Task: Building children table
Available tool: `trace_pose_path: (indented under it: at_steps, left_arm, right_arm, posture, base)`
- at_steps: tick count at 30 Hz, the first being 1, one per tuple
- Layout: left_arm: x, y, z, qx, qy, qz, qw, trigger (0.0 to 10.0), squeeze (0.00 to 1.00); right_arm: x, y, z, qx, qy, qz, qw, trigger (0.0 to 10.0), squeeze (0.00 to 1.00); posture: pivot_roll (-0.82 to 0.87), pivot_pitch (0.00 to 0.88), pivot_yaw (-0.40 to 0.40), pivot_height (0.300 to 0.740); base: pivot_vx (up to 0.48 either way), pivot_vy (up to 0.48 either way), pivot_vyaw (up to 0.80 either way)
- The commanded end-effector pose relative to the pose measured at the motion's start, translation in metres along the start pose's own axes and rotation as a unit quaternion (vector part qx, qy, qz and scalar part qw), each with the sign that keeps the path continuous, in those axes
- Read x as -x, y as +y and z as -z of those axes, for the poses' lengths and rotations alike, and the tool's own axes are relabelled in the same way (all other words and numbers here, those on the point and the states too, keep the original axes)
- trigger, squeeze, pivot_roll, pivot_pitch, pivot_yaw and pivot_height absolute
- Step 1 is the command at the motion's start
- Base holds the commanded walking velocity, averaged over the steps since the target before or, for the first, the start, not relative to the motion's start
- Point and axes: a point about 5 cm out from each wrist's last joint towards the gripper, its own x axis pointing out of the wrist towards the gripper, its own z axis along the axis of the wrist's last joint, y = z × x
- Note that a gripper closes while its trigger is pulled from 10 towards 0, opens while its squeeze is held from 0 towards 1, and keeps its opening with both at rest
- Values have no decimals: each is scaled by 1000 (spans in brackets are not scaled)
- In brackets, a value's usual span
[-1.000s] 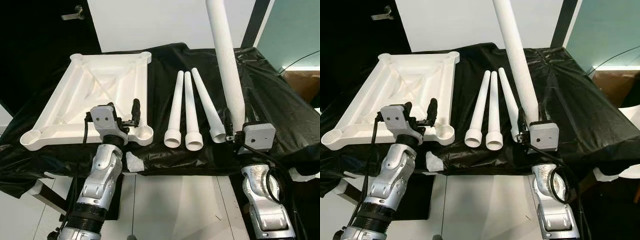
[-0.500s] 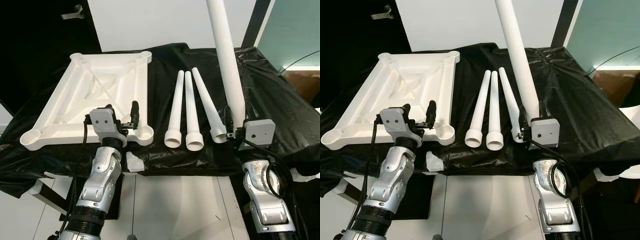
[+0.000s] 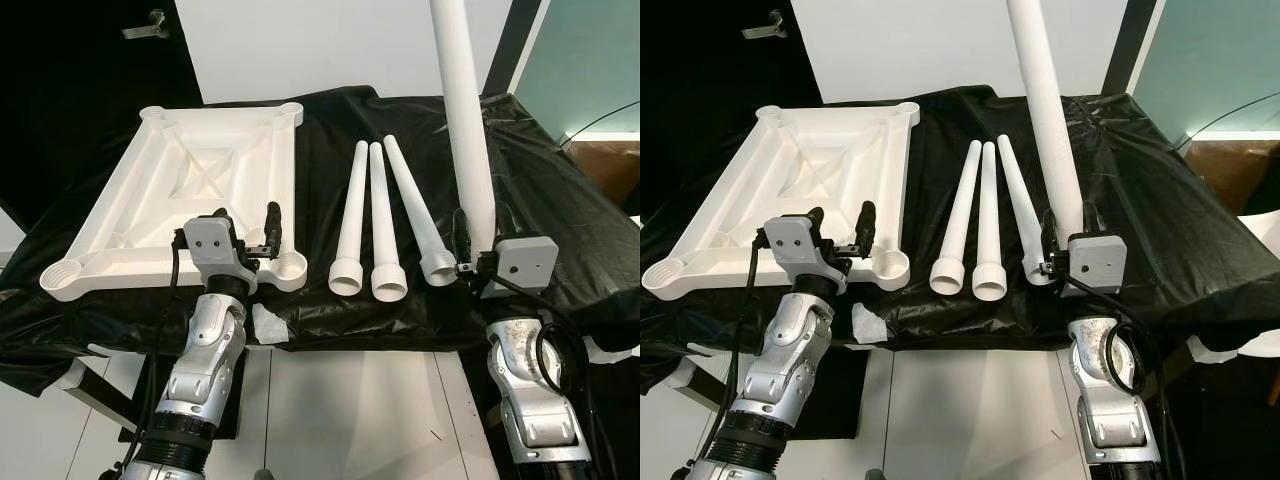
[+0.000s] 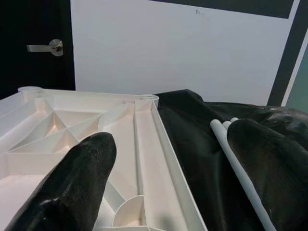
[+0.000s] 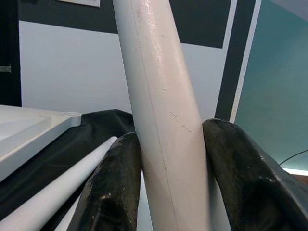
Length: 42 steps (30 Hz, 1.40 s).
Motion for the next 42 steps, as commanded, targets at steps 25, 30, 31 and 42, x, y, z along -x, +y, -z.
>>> trace_pose_path:
  at_steps: [25,30,31,42]
  left_arm:
    - [12,-59,-36,140,-55,356,922,10000,0]
    - [14,-75,-47,191,-66,423,883,10000,0]
    - [14,-75,-47,191,-66,423,883,10000,0]
    - [-8,-103,-51,210,-81,407,885,10000,0]
  right_arm:
    - [0,30,11,-55,32,-109,992,10000,0]
    - [-3,29,15,-53,42,-123,990,10000,0]
    - [-3,29,15,-53,42,-123,990,10000,0]
    - [4,50,12,-57,36,-206,976,10000,0]
  posture:
    - [-49,2,15,740]
    - [-39,0,10,740]
    - [-39,0,10,740]
    - [-44,0,9,740]
  base:
    - [0,0,0]
    - [0,0,0]
    - [0,0,0]
    - [0,0,0]
